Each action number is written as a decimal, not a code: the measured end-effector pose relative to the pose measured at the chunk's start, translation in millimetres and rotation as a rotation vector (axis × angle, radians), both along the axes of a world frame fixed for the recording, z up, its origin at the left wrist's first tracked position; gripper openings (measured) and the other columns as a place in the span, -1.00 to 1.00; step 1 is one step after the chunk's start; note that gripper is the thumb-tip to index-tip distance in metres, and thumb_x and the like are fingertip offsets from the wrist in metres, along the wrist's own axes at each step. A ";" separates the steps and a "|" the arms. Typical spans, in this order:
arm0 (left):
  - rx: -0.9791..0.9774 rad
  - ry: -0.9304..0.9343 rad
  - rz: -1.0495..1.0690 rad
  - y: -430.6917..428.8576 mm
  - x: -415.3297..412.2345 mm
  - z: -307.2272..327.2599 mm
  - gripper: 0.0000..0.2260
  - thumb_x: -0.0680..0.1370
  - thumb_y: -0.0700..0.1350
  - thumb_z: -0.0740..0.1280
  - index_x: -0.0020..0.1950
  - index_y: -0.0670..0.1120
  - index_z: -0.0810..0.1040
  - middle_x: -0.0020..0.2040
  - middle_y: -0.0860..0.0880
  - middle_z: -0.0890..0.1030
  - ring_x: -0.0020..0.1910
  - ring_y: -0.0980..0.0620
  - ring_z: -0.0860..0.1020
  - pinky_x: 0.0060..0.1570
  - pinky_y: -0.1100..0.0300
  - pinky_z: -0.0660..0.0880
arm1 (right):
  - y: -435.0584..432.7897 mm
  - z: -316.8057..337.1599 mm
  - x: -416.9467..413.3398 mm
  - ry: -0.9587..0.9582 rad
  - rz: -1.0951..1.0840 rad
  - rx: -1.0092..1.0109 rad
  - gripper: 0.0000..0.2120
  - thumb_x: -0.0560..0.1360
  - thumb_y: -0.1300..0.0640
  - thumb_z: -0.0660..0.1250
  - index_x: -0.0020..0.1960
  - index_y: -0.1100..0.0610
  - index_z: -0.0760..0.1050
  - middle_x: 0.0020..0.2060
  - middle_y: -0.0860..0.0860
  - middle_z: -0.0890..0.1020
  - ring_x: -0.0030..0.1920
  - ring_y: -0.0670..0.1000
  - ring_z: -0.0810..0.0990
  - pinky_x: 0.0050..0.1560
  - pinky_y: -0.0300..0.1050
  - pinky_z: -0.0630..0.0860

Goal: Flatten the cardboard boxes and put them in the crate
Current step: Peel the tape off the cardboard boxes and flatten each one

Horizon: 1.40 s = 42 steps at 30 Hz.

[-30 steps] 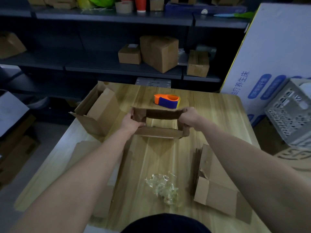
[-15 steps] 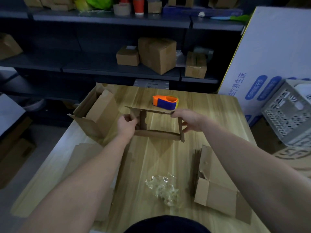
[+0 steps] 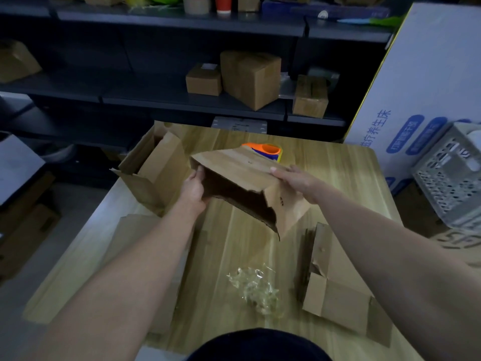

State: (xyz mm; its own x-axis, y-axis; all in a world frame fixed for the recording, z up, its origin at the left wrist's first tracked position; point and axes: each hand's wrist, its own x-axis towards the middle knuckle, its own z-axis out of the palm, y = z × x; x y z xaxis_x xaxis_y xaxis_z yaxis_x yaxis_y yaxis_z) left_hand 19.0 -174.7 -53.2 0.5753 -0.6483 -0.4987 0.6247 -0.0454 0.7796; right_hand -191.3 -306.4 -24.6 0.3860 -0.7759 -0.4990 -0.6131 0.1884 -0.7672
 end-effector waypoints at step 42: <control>0.505 -0.585 -0.227 -6.9 14.6 -14.7 -0.50 0.39 -0.10 0.52 0.26 -0.20 0.47 0.20 -0.16 0.57 0.05 -0.11 0.55 0.01 0.16 0.46 | -35.7 -21.8 -11.4 -0.426 -0.565 0.083 -0.76 0.41 0.24 0.48 0.01 0.10 0.49 -0.12 0.02 0.63 -0.19 -0.03 0.61 -0.38 -0.15 0.53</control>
